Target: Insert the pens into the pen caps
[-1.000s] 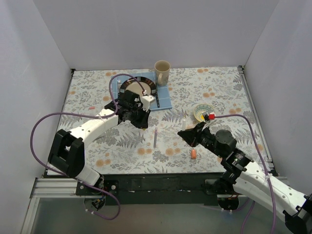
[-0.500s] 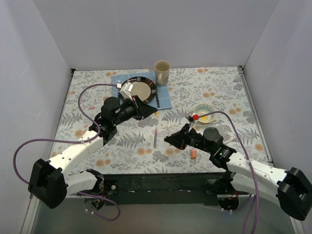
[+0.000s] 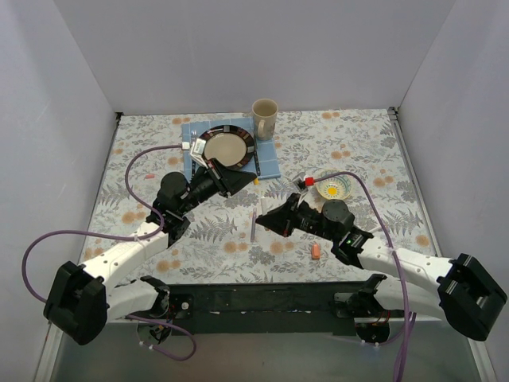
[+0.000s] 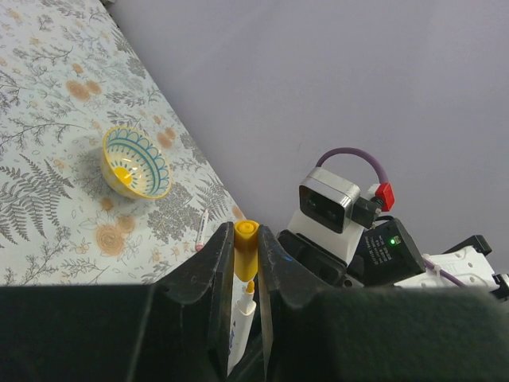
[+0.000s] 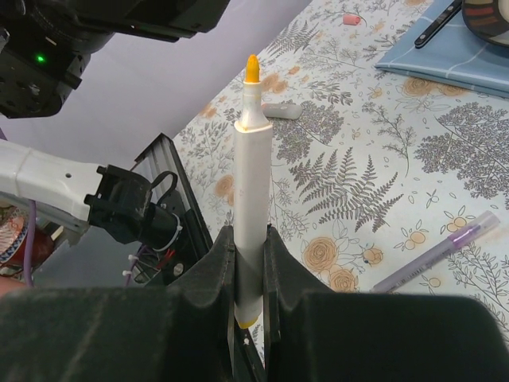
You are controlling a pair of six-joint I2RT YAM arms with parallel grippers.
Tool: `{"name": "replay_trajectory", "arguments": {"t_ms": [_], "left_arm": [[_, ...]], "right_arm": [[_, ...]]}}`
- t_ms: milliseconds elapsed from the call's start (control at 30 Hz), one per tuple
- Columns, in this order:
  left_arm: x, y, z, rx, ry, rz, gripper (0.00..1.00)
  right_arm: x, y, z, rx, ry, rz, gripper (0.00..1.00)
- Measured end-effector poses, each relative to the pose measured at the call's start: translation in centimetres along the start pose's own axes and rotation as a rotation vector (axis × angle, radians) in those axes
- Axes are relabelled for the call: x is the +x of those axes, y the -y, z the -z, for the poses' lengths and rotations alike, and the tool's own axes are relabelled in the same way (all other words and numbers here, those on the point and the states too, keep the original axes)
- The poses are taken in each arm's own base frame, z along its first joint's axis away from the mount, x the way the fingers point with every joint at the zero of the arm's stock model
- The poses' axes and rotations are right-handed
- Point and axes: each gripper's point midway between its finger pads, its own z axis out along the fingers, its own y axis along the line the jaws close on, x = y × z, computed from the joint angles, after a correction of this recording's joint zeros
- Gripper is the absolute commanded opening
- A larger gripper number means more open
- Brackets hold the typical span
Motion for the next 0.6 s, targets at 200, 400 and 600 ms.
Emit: {"name": "replay_trajectory", "arguments": {"t_ms": [200, 400, 600], "left_arm": [[0.0, 0.31, 0.35, 0.022, 0.015, -0.001, 0.0], [0.13, 0.53, 0.59, 0.039, 0.018, -0.002, 0.0], [0.52, 0.59, 0.76, 0.052, 0.006, -0.003, 0.0]], "right_arm": [[0.08, -0.23, -0.47, -0.006, -0.007, -0.015, 0.01], [0.3, -0.44, -0.55, -0.011, -0.014, -0.019, 0.01], [-0.17, -0.73, -0.81, -0.017, -0.006, -0.016, 0.01]]}}
